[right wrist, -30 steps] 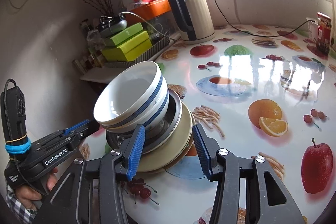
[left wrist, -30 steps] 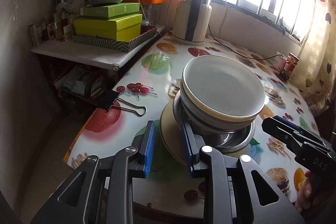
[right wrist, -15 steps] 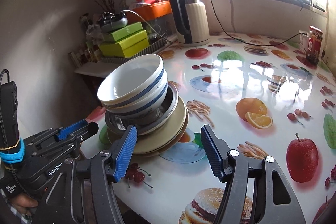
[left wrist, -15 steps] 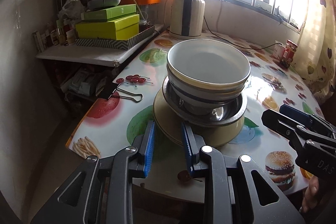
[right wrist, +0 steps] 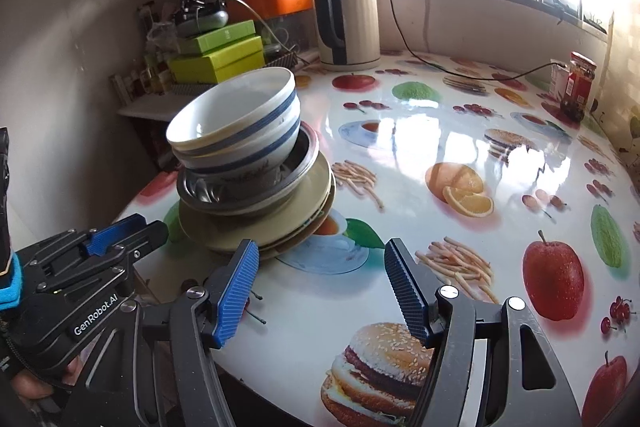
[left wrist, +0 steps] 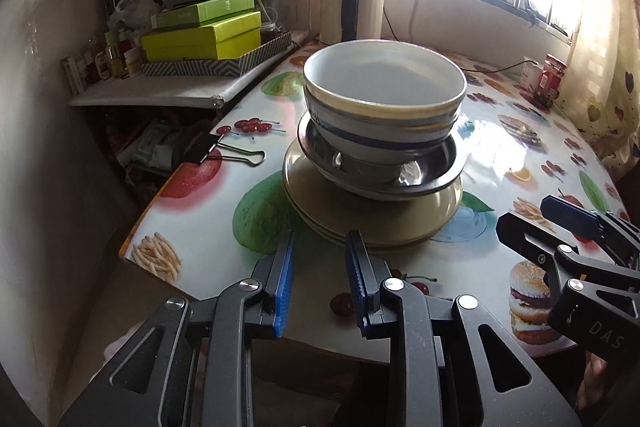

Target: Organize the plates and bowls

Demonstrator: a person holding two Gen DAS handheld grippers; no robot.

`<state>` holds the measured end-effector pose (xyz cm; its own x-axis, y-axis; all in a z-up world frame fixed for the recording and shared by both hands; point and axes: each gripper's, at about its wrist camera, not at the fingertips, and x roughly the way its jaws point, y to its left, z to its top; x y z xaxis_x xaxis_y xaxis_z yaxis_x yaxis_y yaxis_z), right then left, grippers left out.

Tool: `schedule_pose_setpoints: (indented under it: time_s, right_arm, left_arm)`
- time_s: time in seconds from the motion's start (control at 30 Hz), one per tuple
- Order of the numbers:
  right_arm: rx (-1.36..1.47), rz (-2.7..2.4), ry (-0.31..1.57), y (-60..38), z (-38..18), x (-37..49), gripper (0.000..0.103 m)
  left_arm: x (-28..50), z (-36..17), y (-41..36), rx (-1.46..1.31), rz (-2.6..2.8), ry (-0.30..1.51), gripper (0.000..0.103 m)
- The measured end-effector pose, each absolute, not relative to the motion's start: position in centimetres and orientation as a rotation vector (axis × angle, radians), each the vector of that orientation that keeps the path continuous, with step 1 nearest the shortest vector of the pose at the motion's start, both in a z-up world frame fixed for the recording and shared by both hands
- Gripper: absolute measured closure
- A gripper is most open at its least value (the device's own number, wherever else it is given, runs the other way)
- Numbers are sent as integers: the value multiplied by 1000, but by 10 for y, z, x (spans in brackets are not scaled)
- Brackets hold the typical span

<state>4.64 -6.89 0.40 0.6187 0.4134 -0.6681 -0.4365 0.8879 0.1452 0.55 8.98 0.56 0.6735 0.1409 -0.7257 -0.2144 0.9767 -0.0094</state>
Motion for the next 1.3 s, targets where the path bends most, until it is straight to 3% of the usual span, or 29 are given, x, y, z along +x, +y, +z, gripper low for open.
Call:
schedule_pose_setpoints:
  time_s: [1.3]
  right_arm:
    - [-2, 464, 768, -76, -6, 40, 36]
  left_arm:
    - [2, -2, 69, -40, 218, 827, 77]
